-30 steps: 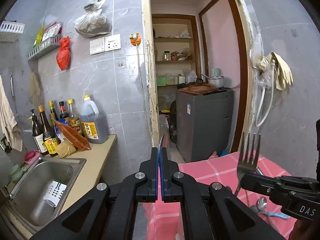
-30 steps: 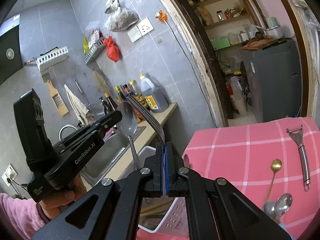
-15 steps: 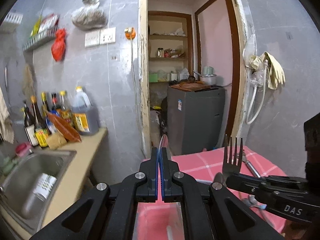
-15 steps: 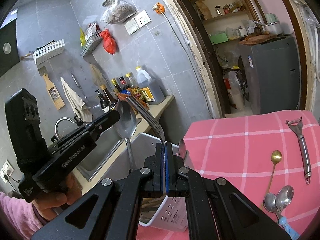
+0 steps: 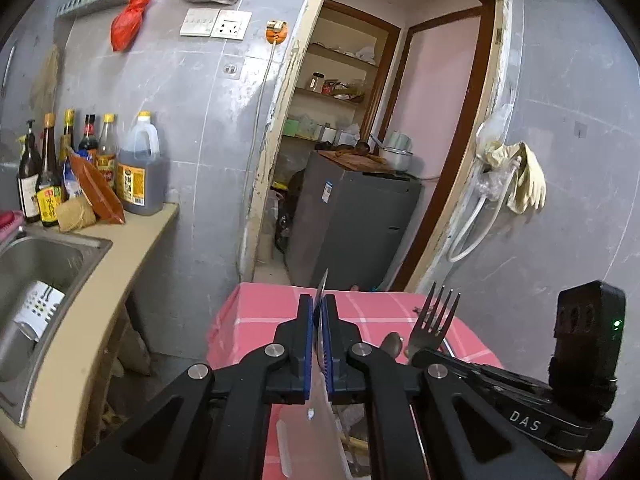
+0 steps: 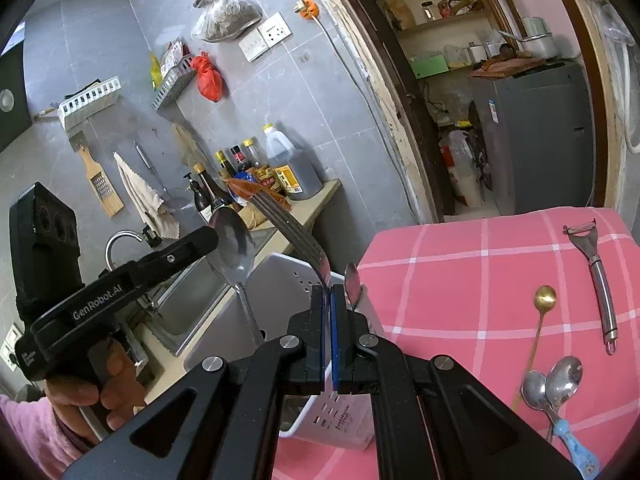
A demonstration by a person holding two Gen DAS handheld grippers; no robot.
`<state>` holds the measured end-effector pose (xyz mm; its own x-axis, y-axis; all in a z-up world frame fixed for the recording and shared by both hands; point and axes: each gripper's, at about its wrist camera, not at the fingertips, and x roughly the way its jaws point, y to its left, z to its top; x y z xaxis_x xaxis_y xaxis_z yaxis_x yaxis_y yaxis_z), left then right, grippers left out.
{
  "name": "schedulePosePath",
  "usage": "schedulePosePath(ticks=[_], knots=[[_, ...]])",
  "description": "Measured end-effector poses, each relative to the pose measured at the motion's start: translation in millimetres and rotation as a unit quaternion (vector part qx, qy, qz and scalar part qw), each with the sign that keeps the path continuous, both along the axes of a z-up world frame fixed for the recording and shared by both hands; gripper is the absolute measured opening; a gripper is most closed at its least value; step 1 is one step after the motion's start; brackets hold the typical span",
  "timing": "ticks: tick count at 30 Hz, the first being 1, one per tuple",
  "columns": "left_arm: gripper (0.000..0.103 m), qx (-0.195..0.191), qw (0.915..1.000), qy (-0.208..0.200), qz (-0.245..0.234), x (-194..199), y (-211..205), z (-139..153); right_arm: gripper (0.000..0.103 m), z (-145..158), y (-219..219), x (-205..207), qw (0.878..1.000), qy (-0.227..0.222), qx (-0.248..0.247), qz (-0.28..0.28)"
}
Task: Organize utensils
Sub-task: 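Carry spoon and fork over the white caddy and open both tools, then move both tools back over the remaining cutlery on the tablecloth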
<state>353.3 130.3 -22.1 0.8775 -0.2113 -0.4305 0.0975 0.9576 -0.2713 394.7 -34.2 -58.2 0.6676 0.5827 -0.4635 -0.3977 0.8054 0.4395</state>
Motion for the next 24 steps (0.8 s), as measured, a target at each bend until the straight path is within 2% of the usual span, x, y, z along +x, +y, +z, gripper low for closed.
schedulePosePath(ticks=[4, 10, 17, 20, 22, 24], knots=[[0.005, -0.008, 0.9999, 0.005, -0.003, -2, 1, 0, 0.003, 0, -1, -4, 1.0, 0.002, -0.001, 0.002], [0.005, 0.029, 0.9994, 0.013, -0.016, -7, -12, -4, 0.003, 5, 2, -12, 1.0, -0.009, -0.004, 0.015], [0.005, 0.008, 0.9996, 0.026, -0.001, -15, -6, -2, 0.003, 5, -3, -17, 1.0, 0.001, -0.005, 0.008], [0.005, 0.0, 0.9996, 0.026, 0.009, -17, -2, 0, 0.011, 6, -10, -20, 1.0, 0.002, -0.002, 0.001], [0.005, 0.002, 0.9996, 0.026, 0.012, -19, -3, 1, 0.027, 7, -14, -23, 1.0, -0.003, 0.0, -0.002], [0.005, 0.004, 0.9996, 0.026, 0.013, -21, -6, 3, 0.029, 10, -18, -26, 1.0, -0.009, 0.004, -0.005]])
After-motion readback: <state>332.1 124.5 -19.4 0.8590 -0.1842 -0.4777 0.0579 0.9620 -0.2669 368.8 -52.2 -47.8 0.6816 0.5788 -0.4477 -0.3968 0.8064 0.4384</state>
